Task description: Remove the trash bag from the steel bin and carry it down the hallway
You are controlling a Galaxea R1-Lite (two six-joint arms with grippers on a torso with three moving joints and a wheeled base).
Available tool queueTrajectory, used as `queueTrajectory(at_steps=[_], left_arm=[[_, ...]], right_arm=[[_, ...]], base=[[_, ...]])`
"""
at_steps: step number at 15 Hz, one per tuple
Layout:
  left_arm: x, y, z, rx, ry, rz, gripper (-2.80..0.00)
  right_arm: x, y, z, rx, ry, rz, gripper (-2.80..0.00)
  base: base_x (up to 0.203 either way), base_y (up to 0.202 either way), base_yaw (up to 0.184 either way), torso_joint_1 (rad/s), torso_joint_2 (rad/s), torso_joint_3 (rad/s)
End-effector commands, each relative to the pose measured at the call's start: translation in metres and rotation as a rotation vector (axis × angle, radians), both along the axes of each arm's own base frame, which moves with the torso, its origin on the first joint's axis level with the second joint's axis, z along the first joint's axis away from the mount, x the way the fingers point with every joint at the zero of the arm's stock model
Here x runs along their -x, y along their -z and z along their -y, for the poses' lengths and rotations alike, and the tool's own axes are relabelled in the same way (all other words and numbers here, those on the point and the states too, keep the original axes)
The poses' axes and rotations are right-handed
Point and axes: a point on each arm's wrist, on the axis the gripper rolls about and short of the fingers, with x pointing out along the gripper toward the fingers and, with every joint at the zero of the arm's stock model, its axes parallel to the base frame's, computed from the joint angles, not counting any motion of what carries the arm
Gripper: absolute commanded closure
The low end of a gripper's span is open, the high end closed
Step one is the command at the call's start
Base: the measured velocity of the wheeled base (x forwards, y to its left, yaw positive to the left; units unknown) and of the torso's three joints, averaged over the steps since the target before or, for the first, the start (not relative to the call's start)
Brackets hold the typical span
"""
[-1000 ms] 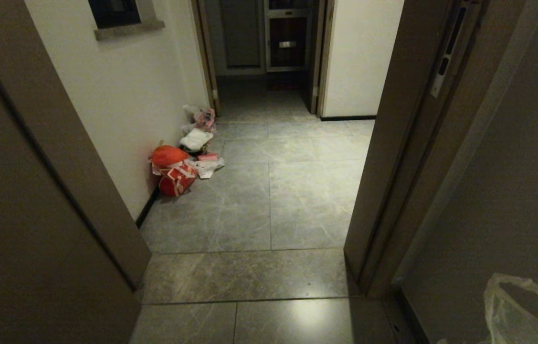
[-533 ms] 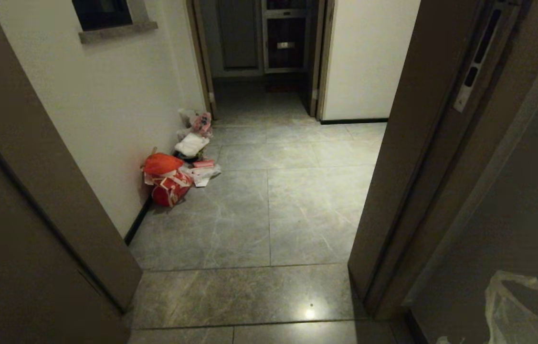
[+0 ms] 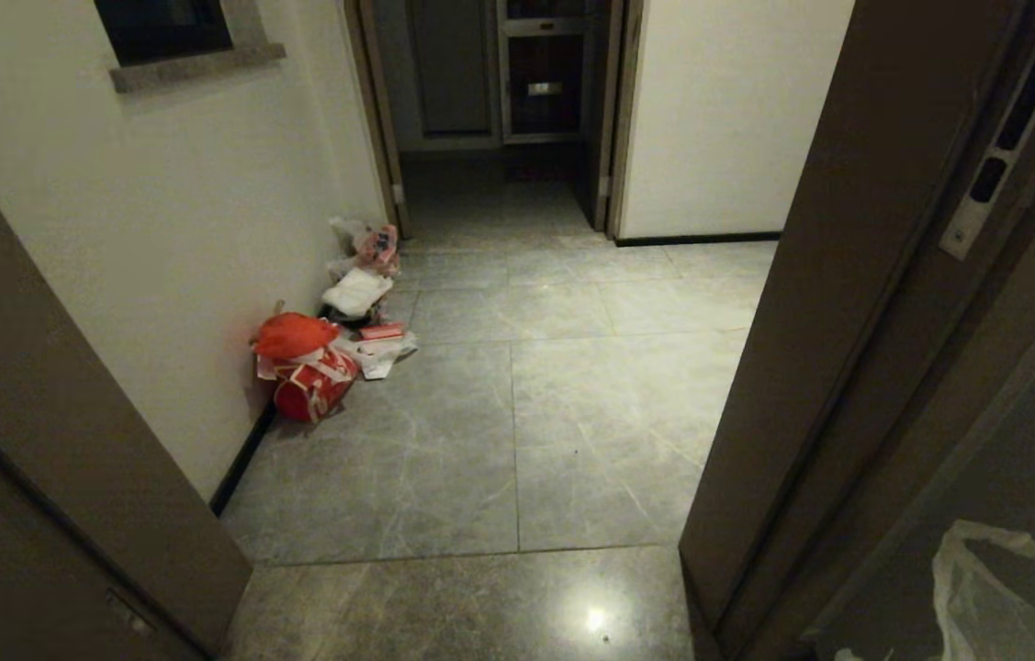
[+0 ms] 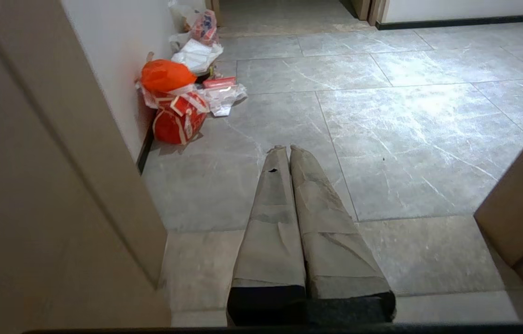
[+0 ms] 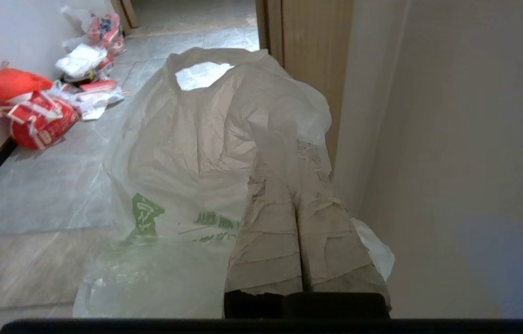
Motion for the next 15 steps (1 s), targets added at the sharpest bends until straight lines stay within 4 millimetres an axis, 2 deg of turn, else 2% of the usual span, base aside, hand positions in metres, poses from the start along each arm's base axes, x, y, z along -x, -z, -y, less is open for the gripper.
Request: queueTrajectory(at_steps=[1,3,15], left_arm=[[0.0,0.0,0.0,0.0,-0.001,0.0,0.0],[0.0,0.0,0.0,0.0,0.0,0.0,0.0],[-0.0001,0.0004,0.0,0.001,-0.001,-0.002,0.0]], right_arm=[[0.0,-0.0001,0.0,0.0,0.0,0.0,0.0],[0.0,-0.0002,0.0,0.001,0.0,0.002,0.0],[-0.0001,-0.0003,0.0,0.001,0.0,0.0,0.0]], base=[[0.182,0.0,0.0,0.002,0.0,-0.002],[0.142,0.0,-0.001,0.001,0.0,0.002],[0.0,0.0,0.0,0.0,0.0,0.0]])
